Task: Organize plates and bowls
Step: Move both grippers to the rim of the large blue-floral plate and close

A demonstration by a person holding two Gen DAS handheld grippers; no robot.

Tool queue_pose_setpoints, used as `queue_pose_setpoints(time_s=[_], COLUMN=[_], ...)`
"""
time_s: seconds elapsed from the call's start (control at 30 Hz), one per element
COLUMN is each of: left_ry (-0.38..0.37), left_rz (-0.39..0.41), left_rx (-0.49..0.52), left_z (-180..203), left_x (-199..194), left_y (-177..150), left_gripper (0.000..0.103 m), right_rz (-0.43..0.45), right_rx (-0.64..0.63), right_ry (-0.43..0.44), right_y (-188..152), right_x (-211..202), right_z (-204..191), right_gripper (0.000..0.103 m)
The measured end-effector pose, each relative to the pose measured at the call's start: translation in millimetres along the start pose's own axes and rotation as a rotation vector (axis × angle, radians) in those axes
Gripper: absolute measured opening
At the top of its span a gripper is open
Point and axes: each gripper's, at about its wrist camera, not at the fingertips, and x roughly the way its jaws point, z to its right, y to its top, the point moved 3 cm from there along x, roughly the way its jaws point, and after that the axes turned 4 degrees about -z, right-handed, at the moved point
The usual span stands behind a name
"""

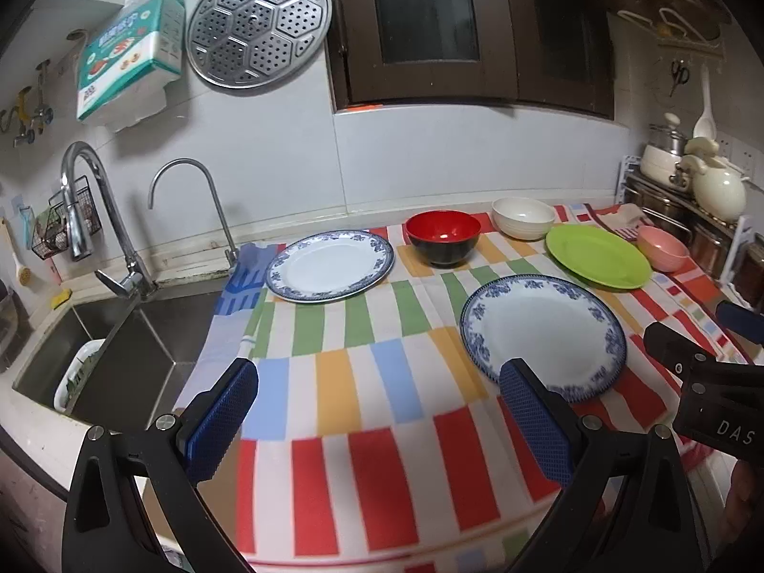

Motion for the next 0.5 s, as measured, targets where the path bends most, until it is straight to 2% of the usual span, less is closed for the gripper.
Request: queue_pose_setpoints(time_s=[0.2, 0.27, 0.37, 0.5], left_ry=[0.010, 0.016, 0.047, 0.046], left_rz=[-0.044, -0.050, -0.058, -0.078], left_rx=[-0.009, -0.012, -0.015, -0.018], left_z=[23.1, 29.3, 37.9, 48.0], left_x=[38.2, 48.7, 65.8, 87.1], left_y=[19.6, 24.7, 32.0, 36.5], left_gripper=[0.103, 0.100, 0.099, 0.097], right_rz=[-0.017, -0.026, -0.033, -0.048], right_rx=[-0.030, -0.039, -0.054, -0.078], right_ry=[-0.002, 0.000, -0.006, -0.013], right_y=[19.7, 25.3, 31.8, 38.0], right_x=[40.2, 53.9, 73.3, 98.8], right_z=[16.9, 24.4, 34.7, 42.8], right_gripper=[0.100, 0.099, 0.096, 0.092])
